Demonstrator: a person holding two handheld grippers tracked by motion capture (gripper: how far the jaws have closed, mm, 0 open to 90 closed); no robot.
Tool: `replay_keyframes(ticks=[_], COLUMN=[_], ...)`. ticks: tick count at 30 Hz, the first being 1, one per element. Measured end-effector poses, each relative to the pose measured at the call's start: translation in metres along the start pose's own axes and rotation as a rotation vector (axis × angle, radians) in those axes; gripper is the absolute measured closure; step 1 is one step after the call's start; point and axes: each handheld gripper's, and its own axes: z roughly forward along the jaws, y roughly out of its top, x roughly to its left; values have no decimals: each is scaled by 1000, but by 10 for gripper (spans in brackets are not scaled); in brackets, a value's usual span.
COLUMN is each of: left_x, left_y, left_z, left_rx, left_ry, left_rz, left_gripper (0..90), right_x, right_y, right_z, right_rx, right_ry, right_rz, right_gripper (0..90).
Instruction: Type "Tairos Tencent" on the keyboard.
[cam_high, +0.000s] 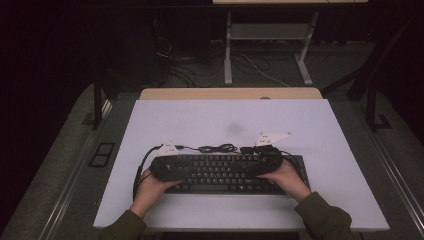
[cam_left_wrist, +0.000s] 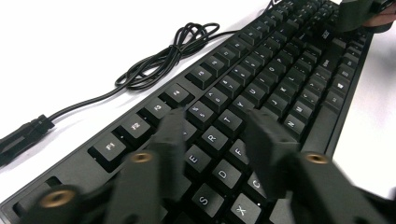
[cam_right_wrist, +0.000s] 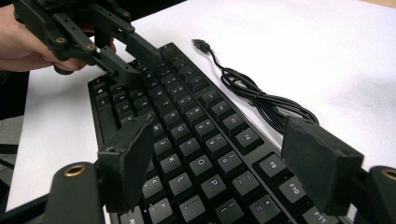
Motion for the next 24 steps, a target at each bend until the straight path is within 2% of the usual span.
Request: replay_keyframes(ticks=[3,8,17,24], left_x=[-1,-3,-2,-2], left_y=[0,0,-1,0], left_z=[0,-2,-3,-2], left_rx=[-1,-5,-22,-28], left_ry=[2,5,3,0], left_rz=[-2,9,6,22], left_gripper=[452,368,302,275], right_x=[1,1,3,6], right_y=[1,3,8,11], right_z=[1,4,11,17], right_rx=[5,8,9,11], right_ry=[3,8,19,35], right_rz=[4,-4,-1,-4], right_gripper=[251,253,285,356])
